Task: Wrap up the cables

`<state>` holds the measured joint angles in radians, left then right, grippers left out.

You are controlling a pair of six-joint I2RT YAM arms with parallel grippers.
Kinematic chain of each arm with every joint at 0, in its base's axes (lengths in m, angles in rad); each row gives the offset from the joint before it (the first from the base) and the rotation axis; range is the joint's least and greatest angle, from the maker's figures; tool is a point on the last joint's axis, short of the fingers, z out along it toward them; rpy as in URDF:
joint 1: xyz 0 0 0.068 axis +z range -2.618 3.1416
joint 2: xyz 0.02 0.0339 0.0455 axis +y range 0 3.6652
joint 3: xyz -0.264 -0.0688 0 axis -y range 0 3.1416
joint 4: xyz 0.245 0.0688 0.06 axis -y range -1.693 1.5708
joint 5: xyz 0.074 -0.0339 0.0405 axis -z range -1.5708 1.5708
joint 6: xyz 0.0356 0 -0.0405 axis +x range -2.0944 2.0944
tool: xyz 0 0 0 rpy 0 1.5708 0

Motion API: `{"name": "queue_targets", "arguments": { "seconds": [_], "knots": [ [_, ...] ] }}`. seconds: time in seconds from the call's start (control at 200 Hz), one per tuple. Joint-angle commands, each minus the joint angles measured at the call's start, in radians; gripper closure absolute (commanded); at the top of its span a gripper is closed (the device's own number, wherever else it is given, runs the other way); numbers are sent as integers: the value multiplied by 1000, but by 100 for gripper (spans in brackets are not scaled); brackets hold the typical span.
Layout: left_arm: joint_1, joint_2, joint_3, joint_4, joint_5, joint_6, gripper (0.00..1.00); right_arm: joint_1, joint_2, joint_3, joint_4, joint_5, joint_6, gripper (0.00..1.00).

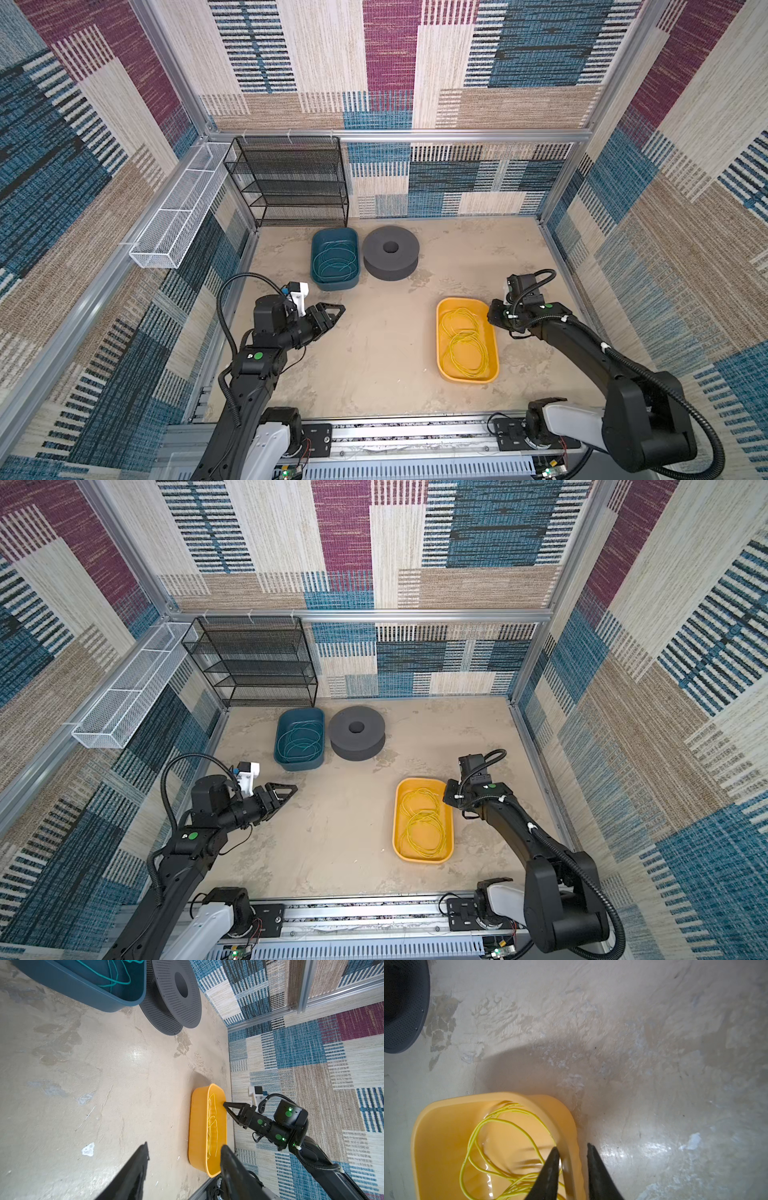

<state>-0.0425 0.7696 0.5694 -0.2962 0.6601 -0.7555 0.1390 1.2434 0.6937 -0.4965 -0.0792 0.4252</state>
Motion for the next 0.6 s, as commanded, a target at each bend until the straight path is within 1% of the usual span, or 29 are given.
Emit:
{"name": "queue_targets", "arguments": {
  "seconds": [0.0,0.04,0.185,0.326,0.596],
  "knots": [
    [0,6,7,9,6,5,43,2,24,4,54,-5,-18,78],
    [0,7,13,3,6,9,43,2,34,8,57,-5,-22,81],
    [0,13,25,-16,-4,24,42,2,54,25,68,3,-38,83],
    [0,18,29,-19,0,27,43,1,78,42,85,-3,-43,90],
    [0,22,29,-31,-9,42,42,2,112,100,102,30,-81,95]
  ]
}}
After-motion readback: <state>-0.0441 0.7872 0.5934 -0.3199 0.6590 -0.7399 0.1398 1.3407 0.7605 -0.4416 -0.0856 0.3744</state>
